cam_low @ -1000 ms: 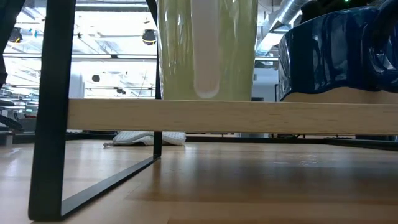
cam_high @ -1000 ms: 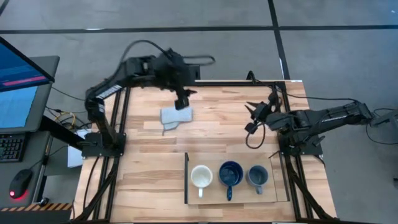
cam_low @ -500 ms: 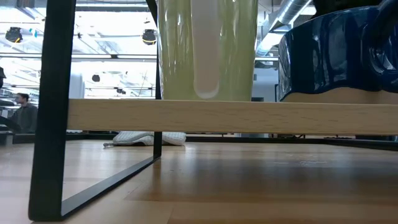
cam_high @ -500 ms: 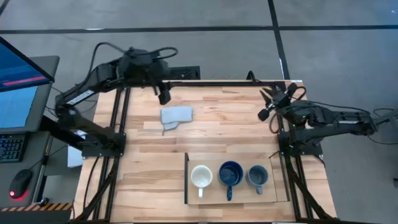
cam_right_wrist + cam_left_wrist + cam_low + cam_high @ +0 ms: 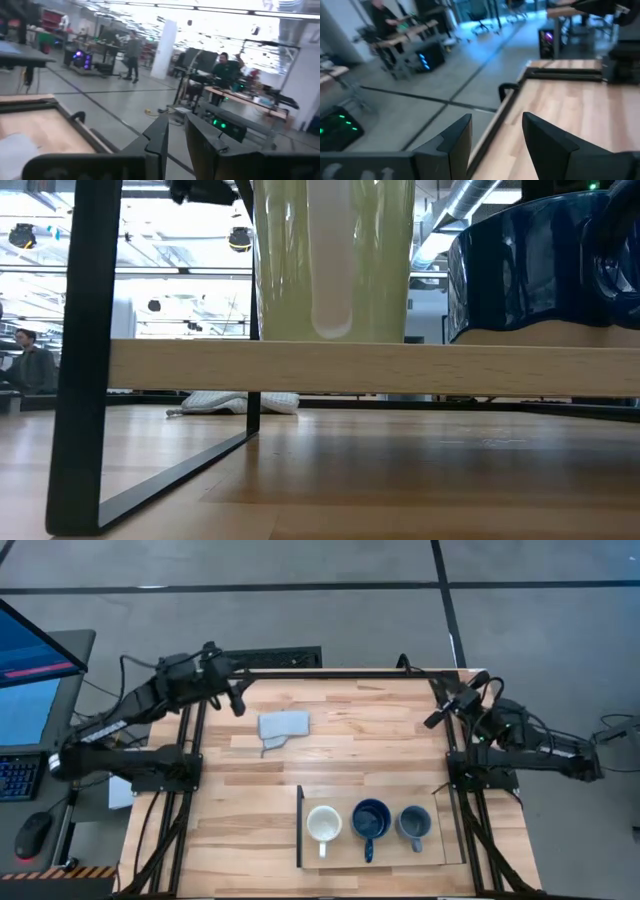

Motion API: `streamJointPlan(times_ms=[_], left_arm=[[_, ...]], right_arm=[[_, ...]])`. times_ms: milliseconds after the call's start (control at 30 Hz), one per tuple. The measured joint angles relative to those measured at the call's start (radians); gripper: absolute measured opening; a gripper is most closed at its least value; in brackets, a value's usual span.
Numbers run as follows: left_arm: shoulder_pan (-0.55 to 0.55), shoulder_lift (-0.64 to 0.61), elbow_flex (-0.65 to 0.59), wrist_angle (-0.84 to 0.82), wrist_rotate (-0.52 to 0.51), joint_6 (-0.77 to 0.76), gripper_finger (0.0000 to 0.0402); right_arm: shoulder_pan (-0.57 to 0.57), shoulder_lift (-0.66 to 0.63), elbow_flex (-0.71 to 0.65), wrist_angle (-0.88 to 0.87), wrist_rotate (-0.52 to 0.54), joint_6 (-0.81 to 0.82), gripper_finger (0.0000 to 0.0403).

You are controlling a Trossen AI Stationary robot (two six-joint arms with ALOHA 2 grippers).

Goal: Stack small to large cups/mugs on shelf
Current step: Return to Home Position

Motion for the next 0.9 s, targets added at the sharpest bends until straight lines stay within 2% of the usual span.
streamJointPlan(times_ms=[300,400,500,700,800,900], left_arm=[[0.114,-0.261,-0.343,0.236,0.000,-0.016,0.0167],[0.132,-0.343,-0.423,0.261,0.000,-0.028,0.0167],[0.135,-0.427,-0.485,0.263,0.000,-0.042,0.0167],[0.135,-0.571,-0.577,0.263,0.008,-0.092,0.0167],[0.135,-0.609,-0.621,0.257,0.066,-0.112,0.0167],[0.134,-0.623,-0.658,0.255,0.060,-0.124,0.0167]], right_arm=[[-0.123,-0.015,0.000,-0.004,-0.029,0.019,0.0086],[-0.153,-0.015,0.000,-0.015,-0.101,0.027,0.0086],[-0.181,-0.015,0.000,-0.030,-0.154,0.045,0.0086],[-0.239,-0.018,0.000,-0.066,-0.163,0.045,0.0086],[-0.267,-0.023,0.000,-0.070,-0.193,0.045,0.0086],[-0.295,-0.035,0.000,-0.083,-0.240,0.046,0.0086]])
